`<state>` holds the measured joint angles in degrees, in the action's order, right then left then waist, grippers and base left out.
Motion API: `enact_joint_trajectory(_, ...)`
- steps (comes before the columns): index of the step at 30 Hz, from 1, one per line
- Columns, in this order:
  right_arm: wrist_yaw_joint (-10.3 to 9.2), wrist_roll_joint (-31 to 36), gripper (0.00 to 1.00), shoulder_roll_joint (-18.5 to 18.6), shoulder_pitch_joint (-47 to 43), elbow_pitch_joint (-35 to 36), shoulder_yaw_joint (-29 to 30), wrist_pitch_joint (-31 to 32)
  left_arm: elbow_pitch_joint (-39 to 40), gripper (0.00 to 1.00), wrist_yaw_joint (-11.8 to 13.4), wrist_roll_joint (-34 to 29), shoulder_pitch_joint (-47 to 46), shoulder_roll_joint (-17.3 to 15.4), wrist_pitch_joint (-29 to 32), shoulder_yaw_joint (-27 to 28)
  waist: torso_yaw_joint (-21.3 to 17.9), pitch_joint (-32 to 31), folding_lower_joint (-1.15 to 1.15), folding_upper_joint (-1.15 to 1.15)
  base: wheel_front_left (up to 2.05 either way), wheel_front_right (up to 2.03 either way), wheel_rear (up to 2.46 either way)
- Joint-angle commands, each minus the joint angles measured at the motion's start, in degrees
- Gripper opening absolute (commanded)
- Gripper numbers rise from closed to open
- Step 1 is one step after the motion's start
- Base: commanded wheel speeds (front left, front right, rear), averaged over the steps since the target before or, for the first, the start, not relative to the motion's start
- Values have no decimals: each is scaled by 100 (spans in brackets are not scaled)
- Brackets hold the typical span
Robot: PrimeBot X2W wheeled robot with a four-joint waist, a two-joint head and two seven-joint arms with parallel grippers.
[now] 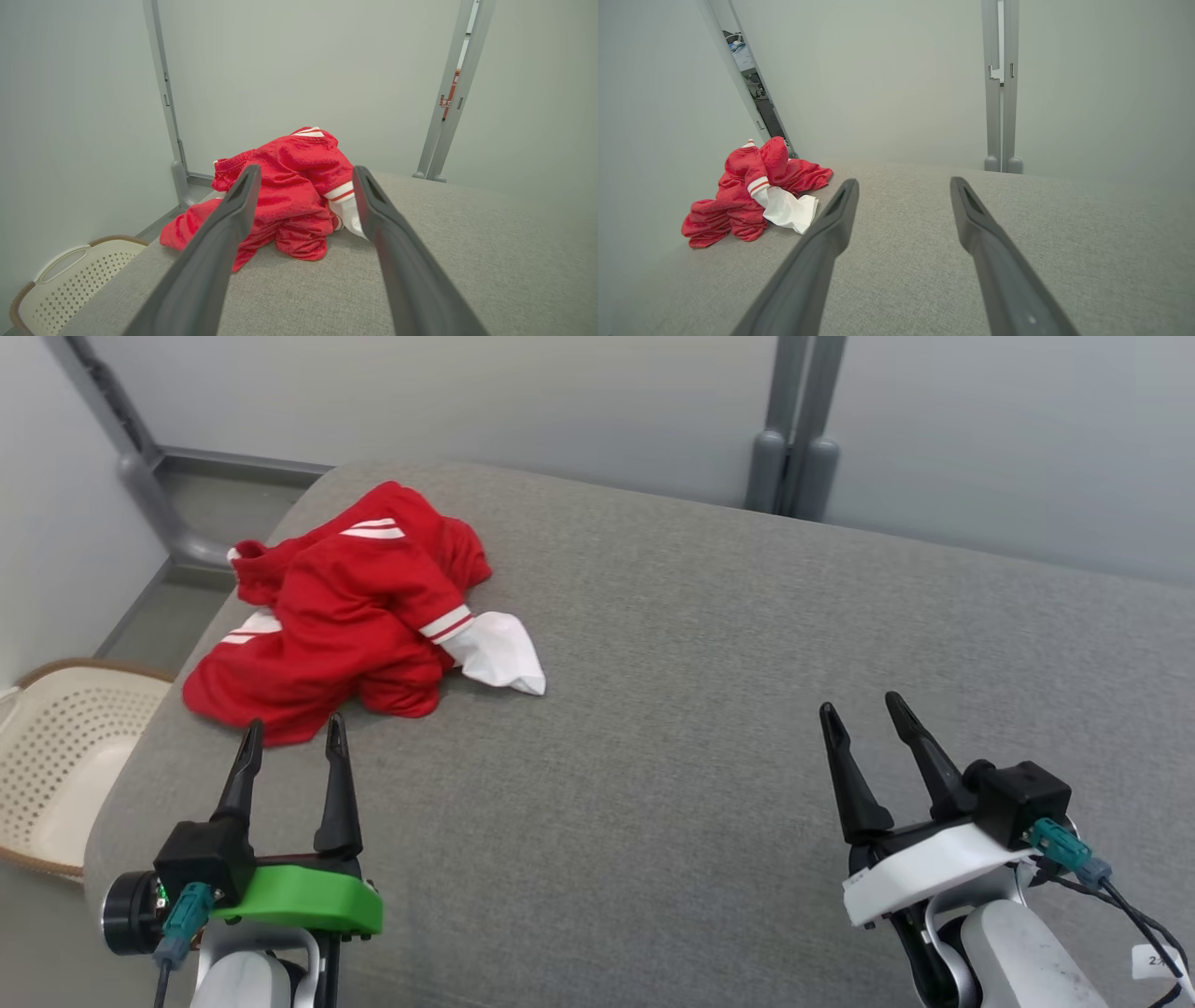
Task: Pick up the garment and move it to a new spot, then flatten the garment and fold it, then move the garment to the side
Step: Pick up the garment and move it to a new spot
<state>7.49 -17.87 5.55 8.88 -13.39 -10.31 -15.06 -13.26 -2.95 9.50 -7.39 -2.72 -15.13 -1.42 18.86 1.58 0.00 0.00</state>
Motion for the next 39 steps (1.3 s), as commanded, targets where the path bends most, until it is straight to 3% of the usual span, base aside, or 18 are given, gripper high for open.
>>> enact_joint_trajectory(1,0,-28,100,14,51,30,-34,-16,-10,100,44,-14,10,-29,-4,55,575,28,0,0,0,0,0)
enact_joint_trajectory(12,0,-126,100,111,92,124,-214,-16,-46,100,48,37,79,-28,-3,216,1024,55,0,0,0,0,0)
enact_joint_trajectory(19,-1,-125,100,194,191,201,-322,-17,-168,100,25,170,-92,-27,-3,238,871,162,0,0,0,0,0)
enact_joint_trajectory(23,0,-87,100,248,238,305,-393,-16,-390,100,-161,387,-450,-114,118,202,668,275,0,0,0,0,0)
enact_joint_trajectory(32,-1,-67,100,322,486,497,-552,-16,-732,100,-405,1134,-1657,-854,1872,233,-65,712,0,0,0,0,0)
enact_joint_trajectory(39,0,-61,100,322,794,565,-631,-16,-1637,100,-455,2093,-2495,-1565,3388,232,-802,1138,0,0,0,0,0)
